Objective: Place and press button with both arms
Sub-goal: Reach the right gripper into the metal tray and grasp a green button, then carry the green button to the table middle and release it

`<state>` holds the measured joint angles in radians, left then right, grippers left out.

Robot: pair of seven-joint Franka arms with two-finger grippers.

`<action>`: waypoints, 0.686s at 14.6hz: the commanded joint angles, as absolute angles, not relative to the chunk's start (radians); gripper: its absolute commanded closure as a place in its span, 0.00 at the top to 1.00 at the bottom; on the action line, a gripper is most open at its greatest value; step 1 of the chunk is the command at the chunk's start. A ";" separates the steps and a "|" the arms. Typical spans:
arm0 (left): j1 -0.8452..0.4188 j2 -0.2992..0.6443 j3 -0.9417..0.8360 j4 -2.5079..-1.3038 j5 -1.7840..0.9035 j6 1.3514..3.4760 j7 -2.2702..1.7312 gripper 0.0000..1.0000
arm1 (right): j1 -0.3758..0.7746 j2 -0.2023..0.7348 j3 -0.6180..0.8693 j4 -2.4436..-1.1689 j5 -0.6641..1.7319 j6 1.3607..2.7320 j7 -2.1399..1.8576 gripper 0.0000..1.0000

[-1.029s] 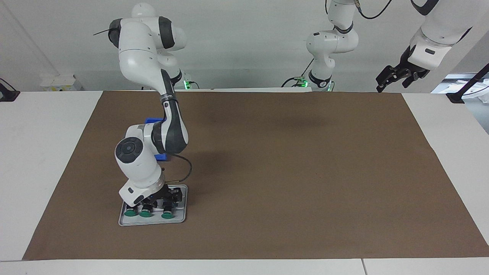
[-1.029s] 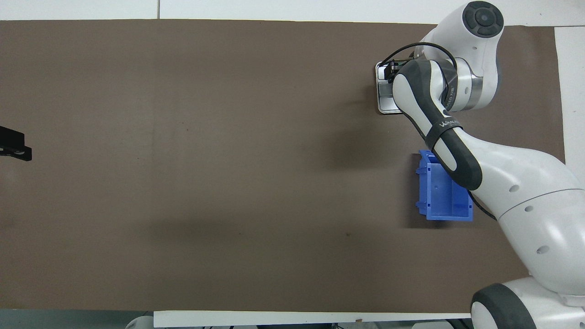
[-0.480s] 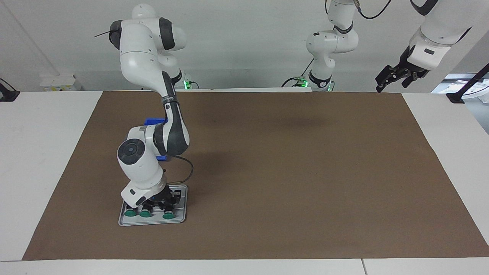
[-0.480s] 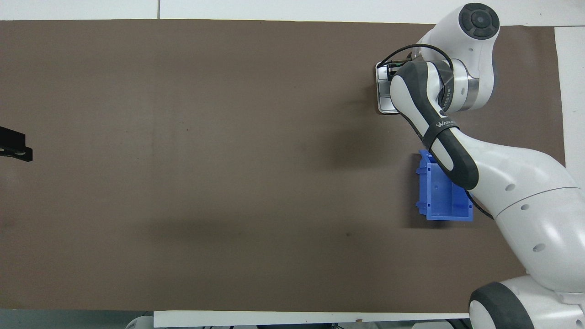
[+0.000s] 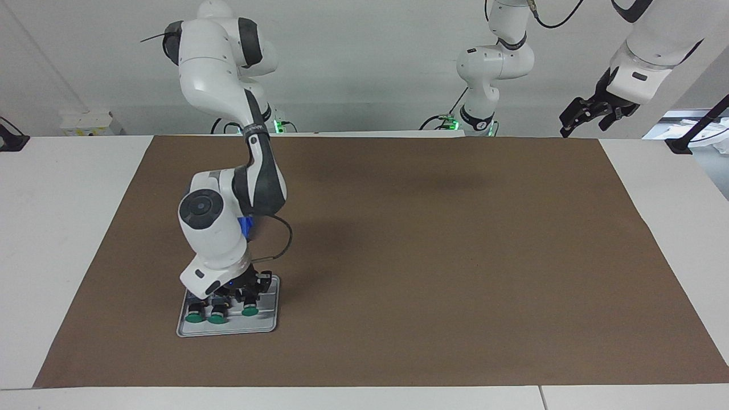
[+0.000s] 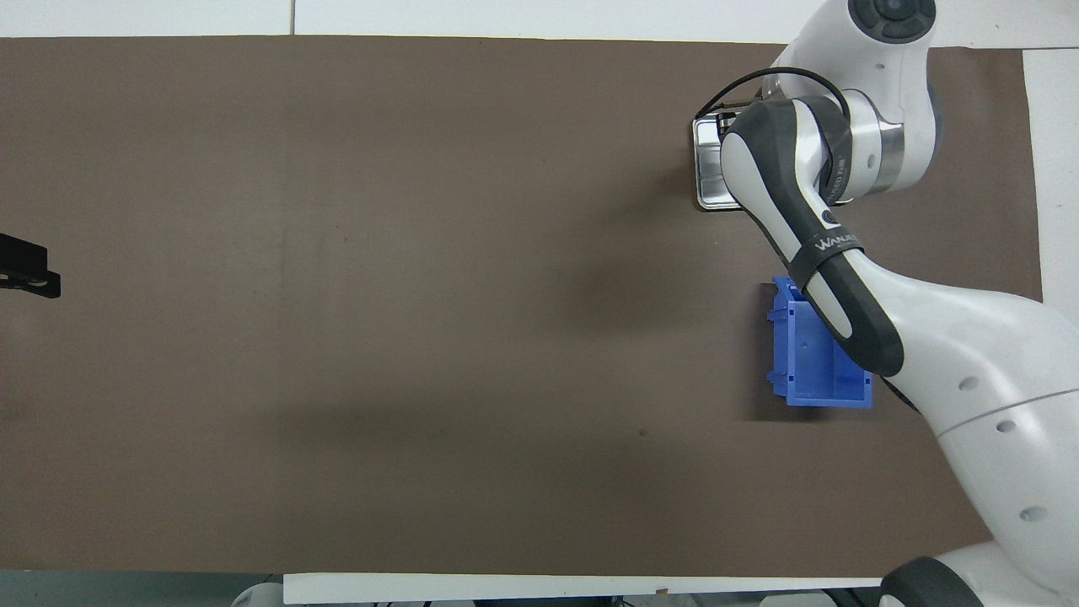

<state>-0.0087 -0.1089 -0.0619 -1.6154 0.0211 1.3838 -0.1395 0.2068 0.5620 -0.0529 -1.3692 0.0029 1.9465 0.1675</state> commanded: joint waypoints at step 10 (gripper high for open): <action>-0.014 -0.135 -0.060 -1.641 0.018 1.387 -0.146 1.00 | 0.409 0.299 0.040 -1.594 0.086 1.815 1.096 0.00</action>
